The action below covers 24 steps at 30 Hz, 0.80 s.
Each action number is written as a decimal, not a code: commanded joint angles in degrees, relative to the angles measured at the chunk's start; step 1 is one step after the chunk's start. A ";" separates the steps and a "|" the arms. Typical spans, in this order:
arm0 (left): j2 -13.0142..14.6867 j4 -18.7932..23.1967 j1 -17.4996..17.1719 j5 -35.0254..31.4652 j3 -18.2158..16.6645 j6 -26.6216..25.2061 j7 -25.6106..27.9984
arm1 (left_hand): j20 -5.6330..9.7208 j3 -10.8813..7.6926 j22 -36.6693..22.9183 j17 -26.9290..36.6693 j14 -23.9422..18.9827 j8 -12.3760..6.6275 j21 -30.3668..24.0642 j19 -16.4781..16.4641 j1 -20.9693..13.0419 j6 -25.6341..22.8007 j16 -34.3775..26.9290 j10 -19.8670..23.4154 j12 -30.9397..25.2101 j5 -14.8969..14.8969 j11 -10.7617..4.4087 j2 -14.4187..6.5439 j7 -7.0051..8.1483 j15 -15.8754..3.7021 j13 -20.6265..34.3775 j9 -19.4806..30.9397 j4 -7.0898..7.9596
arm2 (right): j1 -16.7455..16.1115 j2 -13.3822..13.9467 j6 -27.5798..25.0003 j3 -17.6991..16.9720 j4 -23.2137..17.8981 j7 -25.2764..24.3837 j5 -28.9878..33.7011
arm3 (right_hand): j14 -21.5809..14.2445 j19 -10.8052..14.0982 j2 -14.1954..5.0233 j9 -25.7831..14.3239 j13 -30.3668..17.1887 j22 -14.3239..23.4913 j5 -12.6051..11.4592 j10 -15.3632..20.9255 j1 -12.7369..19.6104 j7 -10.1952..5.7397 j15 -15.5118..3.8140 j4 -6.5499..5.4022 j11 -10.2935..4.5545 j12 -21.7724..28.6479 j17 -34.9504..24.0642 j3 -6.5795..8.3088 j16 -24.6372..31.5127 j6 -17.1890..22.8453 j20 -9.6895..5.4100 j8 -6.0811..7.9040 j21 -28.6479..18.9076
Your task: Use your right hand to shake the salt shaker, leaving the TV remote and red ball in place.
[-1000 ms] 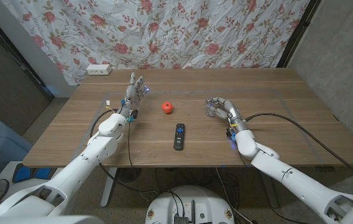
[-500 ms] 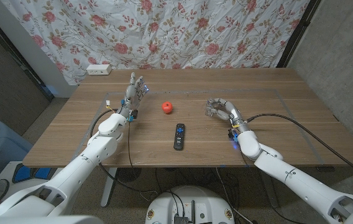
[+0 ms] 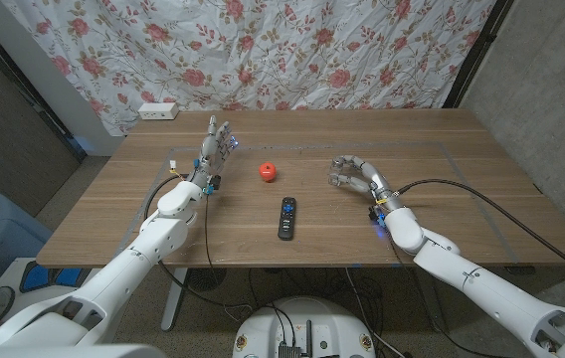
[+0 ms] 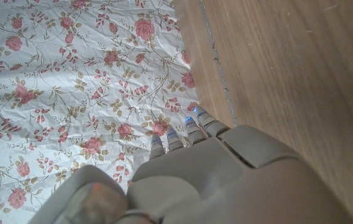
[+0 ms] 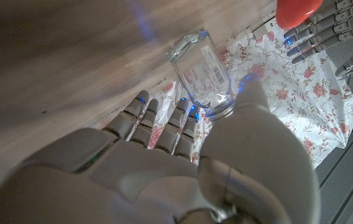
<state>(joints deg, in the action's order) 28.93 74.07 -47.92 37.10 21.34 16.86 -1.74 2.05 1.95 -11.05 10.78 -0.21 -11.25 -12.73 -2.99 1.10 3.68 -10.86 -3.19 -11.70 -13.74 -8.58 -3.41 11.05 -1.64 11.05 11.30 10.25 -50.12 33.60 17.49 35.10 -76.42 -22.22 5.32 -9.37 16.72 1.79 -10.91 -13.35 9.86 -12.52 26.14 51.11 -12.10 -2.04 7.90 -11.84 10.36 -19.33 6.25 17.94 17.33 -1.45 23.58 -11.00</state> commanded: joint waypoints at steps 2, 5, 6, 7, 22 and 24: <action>0.00 0.00 0.01 -0.01 0.01 -0.02 0.01 | 1.34 -0.05 -0.28 0.35 -0.03 -0.27 -0.26 -0.60 0.03 -0.06 -0.29 0.03 -0.42 -0.37 -0.34 -5.81 0.43 -5.98 0.21 0.35 0.44 | 0.90 1.72 0.69 -1.05 -0.26 5.11 -2.78 | 2.89 -2.44 0.49 -0.12 0.18 0.17 -0.89 -4.38 -2.63 0.96 -2.42 -0.46 0.76 -0.04 0.33 -0.85 -1.41 -4.58 0.70 -2.74 0.33; 0.00 0.00 0.01 -0.01 0.01 -0.01 0.00 | 1.37 -0.05 -0.28 0.35 0.01 -0.26 -0.26 -0.60 0.03 -0.04 -0.28 0.07 -0.44 -0.36 -0.34 -5.81 0.42 -5.96 0.21 0.35 0.44 | 0.96 2.10 0.99 -1.40 -0.63 6.47 -3.83 | 4.59 -3.36 0.95 -0.08 0.36 0.16 -1.31 -7.05 -3.85 1.42 -1.30 -0.72 1.61 -0.14 0.60 -1.25 -2.29 -7.10 0.93 -4.30 0.24; 0.00 0.00 0.01 0.00 0.01 -0.01 0.00 | 1.35 -0.05 -0.28 0.35 -0.01 -0.26 -0.25 -0.59 0.03 -0.04 -0.28 0.06 -0.44 -0.37 -0.34 -5.81 0.44 -5.97 0.21 0.35 0.44 | 0.93 2.20 1.11 -1.53 -0.79 6.83 -4.17 | 5.41 -4.04 1.15 -0.07 0.45 0.14 -1.42 -8.21 -4.72 1.78 -0.88 -0.98 2.12 -0.15 0.69 -1.52 -2.69 -7.88 1.16 -4.89 0.34; 0.00 0.00 0.01 0.00 0.01 -0.01 0.00 | 1.36 -0.05 -0.28 0.35 0.00 -0.27 -0.26 -0.61 0.03 -0.07 -0.28 0.03 -0.43 -0.36 -0.34 -5.81 0.40 -6.01 0.21 0.35 0.44 | 0.84 2.27 0.91 -1.72 -1.13 7.10 -4.55 | 5.61 -4.37 1.21 -0.05 0.52 0.14 -1.49 -9.03 -5.21 1.90 -0.67 -1.12 2.44 -0.19 0.74 -1.65 -2.80 -8.59 1.26 -5.36 0.34; -0.02 -0.07 0.04 -0.01 0.02 0.02 -0.03 | 1.37 -0.04 -0.28 0.35 -0.03 -0.26 -0.25 -0.59 0.03 -0.06 -0.30 0.07 -0.44 -0.36 -0.24 -5.80 0.36 -6.01 0.21 0.35 0.44 | 2.63 2.78 5.31 -3.84 0.74 16.02 -12.72 | 12.35 -9.13 1.68 0.19 1.52 0.02 -1.58 -18.02 -12.81 4.19 2.79 -3.54 6.18 -0.07 1.87 -3.76 -5.70 -16.57 2.86 -11.14 0.54; -0.02 -0.07 0.04 -0.01 0.02 0.03 -0.03 | 1.36 -0.04 -0.28 0.35 -0.04 -0.26 -0.26 -0.59 0.03 -0.04 -0.30 0.05 -0.43 -0.36 -0.28 -5.81 0.41 -6.07 0.21 0.35 0.44 | 2.56 2.70 5.33 -4.28 0.72 16.79 -14.04 | 12.72 -9.28 1.52 0.22 1.59 0.02 -1.43 -18.24 -13.87 4.31 2.99 -4.02 6.27 0.03 1.93 -4.01 -5.78 -16.96 2.87 -11.45 0.49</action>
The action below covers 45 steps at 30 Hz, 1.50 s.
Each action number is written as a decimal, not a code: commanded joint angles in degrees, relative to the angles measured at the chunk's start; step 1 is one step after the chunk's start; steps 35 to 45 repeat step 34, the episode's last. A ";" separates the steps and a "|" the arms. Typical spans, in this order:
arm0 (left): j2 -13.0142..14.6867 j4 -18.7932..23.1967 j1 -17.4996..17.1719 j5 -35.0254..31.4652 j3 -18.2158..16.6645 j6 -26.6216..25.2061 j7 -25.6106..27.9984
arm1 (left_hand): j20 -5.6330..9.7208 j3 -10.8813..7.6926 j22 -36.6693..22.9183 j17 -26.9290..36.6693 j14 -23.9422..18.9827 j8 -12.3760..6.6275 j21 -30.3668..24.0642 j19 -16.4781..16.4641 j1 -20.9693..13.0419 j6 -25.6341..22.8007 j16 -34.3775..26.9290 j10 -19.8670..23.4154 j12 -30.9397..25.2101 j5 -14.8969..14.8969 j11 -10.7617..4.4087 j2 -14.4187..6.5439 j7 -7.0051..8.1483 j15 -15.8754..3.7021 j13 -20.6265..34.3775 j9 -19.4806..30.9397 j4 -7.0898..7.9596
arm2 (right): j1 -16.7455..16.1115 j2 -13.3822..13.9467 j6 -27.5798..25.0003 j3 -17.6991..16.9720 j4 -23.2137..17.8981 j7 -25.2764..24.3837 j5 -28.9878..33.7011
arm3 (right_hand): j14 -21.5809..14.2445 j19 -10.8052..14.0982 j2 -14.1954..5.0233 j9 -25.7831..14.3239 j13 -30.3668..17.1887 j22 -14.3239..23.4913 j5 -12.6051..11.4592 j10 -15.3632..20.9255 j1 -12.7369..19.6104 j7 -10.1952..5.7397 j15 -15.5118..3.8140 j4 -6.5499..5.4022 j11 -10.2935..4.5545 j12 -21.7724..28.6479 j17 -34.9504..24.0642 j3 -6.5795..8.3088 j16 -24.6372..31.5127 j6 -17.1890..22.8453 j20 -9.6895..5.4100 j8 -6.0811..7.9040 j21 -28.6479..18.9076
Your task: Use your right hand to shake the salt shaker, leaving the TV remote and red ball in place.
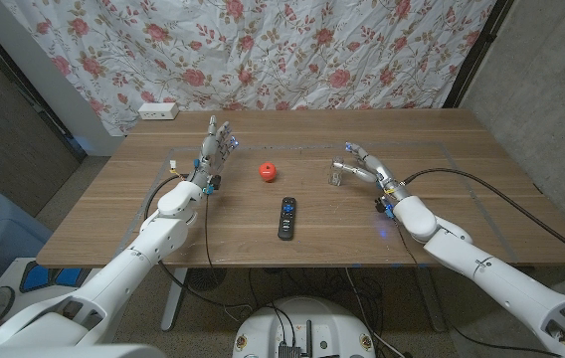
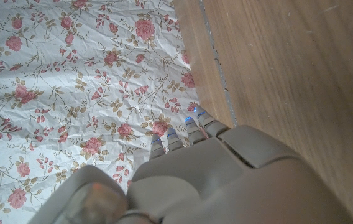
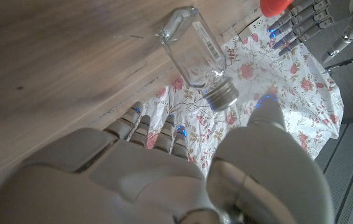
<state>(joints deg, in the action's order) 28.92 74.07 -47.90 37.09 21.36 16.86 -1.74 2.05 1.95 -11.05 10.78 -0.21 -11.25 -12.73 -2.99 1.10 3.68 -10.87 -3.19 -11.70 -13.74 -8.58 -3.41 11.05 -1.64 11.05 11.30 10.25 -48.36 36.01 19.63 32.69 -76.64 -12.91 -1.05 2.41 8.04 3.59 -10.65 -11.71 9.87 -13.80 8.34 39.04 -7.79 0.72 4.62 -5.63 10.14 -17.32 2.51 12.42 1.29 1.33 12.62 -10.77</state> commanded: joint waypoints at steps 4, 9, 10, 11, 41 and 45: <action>0.00 -0.05 0.01 0.00 0.00 0.02 -0.02 | 1.35 -0.04 -0.28 0.35 -0.02 -0.24 -0.26 -0.59 0.04 0.01 -0.29 0.10 -0.45 -0.36 -0.31 -5.81 0.41 -6.10 0.21 0.35 0.44 | 0.79 -0.15 3.06 -2.63 1.20 9.58 -10.93 | 1.86 -0.74 -0.60 0.03 0.13 -0.02 0.21 -1.67 -4.21 0.39 0.34 -1.83 0.60 0.14 0.06 -0.88 -0.47 -1.67 0.10 -1.07 0.16; 0.01 -0.03 0.00 0.00 -0.01 0.01 -0.01 | 1.35 -0.03 -0.28 0.35 -0.03 -0.25 -0.26 -0.60 0.04 -0.02 -0.29 0.03 -0.42 -0.35 -0.29 -5.81 0.43 -6.05 0.21 0.35 0.44 | 0.67 -0.52 0.73 -3.58 0.10 9.95 -13.41 | 2.22 -0.81 -0.93 0.09 0.29 -0.04 0.56 -2.33 -6.40 1.11 0.55 -2.82 0.81 0.23 0.22 -1.41 -0.49 -1.86 0.24 -1.32 0.09; 0.01 -0.03 0.00 -0.01 0.00 0.00 0.00 | 1.33 -0.03 -0.28 0.35 -0.03 -0.26 -0.25 -0.59 0.03 -0.05 -0.29 0.06 -0.44 -0.35 -0.26 -5.81 0.46 -6.03 0.21 0.35 0.44 | 0.72 -0.48 0.25 -3.65 -0.21 9.63 -13.26 | 2.19 -0.81 -0.98 0.10 0.31 -0.05 0.61 -2.27 -6.68 1.25 0.57 -2.95 0.89 0.29 0.24 -1.48 -0.46 -1.82 0.24 -1.33 0.08; 0.01 -0.03 0.00 0.00 0.00 0.00 0.00 | 1.32 -0.03 -0.28 0.35 -0.04 -0.27 -0.25 -0.59 0.03 -0.07 -0.30 0.04 -0.43 -0.35 -0.27 -5.81 0.41 -5.99 0.21 0.35 0.44 | 0.90 -0.35 0.02 -3.59 -0.38 9.48 -12.84 | 2.22 -0.81 -1.06 0.11 0.34 -0.05 0.67 -2.21 -7.08 1.34 0.52 -3.13 1.06 0.36 0.28 -1.57 -0.45 -1.79 0.26 -1.34 0.06; 0.00 -0.09 0.01 -0.01 0.00 0.03 -0.03 | 1.33 -0.03 -0.28 0.35 -0.08 -0.25 -0.27 -0.62 0.03 -0.03 -0.31 0.04 -0.43 -0.35 -0.28 -5.81 0.32 -5.98 0.21 0.36 0.44 | 2.68 -4.67 -4.99 -7.26 -0.27 7.41 -21.61 | 0.61 1.22 -3.12 0.25 0.70 -0.08 1.20 -0.86 -12.22 2.77 0.48 -5.53 2.76 1.05 0.78 -2.31 0.40 0.08 1.09 -1.15 -0.49; 0.00 -0.09 0.01 -0.01 0.00 0.03 -0.03 | 1.33 -0.03 -0.28 0.35 -0.08 -0.25 -0.27 -0.62 0.03 -0.03 -0.31 0.04 -0.43 -0.35 -0.28 -5.81 0.32 -5.98 0.21 0.36 0.44 | 2.68 -4.67 -4.99 -7.26 -0.27 7.41 -21.61 | 0.61 1.22 -3.12 0.25 0.70 -0.08 1.20 -0.86 -12.22 2.77 0.48 -5.53 2.76 1.05 0.78 -2.31 0.40 0.08 1.09 -1.15 -0.49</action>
